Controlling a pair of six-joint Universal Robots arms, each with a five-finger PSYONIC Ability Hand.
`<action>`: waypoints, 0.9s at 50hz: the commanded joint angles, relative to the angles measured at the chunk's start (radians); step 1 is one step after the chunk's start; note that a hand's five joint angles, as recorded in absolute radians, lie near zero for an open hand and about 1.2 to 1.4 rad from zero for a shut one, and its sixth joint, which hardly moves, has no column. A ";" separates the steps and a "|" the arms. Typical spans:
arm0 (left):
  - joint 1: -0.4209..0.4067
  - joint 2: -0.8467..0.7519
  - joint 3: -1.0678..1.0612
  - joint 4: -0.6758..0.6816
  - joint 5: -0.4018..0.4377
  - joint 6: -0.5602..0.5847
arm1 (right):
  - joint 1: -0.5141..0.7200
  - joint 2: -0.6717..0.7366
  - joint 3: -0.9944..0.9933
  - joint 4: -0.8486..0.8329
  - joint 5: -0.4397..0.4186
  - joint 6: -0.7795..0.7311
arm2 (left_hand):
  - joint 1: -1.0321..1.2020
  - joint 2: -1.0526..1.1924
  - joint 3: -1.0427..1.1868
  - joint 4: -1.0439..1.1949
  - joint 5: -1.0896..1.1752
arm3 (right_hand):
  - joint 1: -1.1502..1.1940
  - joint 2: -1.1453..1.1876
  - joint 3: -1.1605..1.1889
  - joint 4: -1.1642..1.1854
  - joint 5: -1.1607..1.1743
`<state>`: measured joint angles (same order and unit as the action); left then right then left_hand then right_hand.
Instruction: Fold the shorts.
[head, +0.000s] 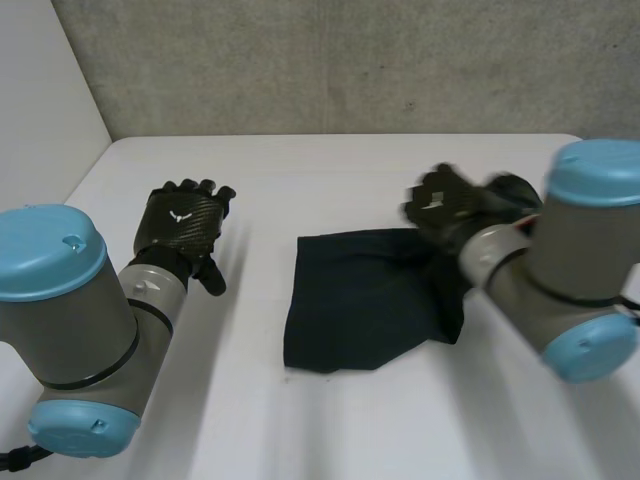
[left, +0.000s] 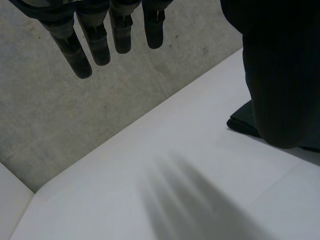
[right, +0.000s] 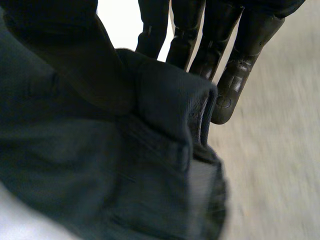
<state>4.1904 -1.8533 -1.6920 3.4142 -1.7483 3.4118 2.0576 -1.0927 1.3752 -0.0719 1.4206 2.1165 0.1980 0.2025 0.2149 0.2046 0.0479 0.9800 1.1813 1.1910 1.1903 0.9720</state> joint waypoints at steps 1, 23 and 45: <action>0.000 -0.001 0.003 0.002 -0.004 0.000 | 0.217 0.111 -0.042 -0.002 -0.205 0.000 | -0.023 -0.028 -0.040 -0.030 -0.048 | 0.416 0.215 0.205 0.206 0.250; -0.039 -0.159 0.330 0.010 0.003 -0.009 | -0.002 -0.095 -0.070 -0.002 -0.183 0.925 | -0.014 -0.018 -0.031 -0.020 -0.038 | -0.789 -0.991 -1.000 -1.000 -0.956; -0.148 -0.485 0.546 -0.418 -0.033 -0.118 | -0.014 0.353 -0.386 0.325 -0.147 0.841 | -0.014 -0.018 -0.031 -0.020 -0.038 | -0.805 -1.007 -1.016 -1.016 -0.972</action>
<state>4.0366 -2.2682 -1.1740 3.1576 -1.7361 3.3136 2.0412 -0.8513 1.0579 0.1605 1.2585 3.0406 0.1980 0.2025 0.2149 0.2046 0.0479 0.2156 0.2334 0.2197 0.2461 0.0649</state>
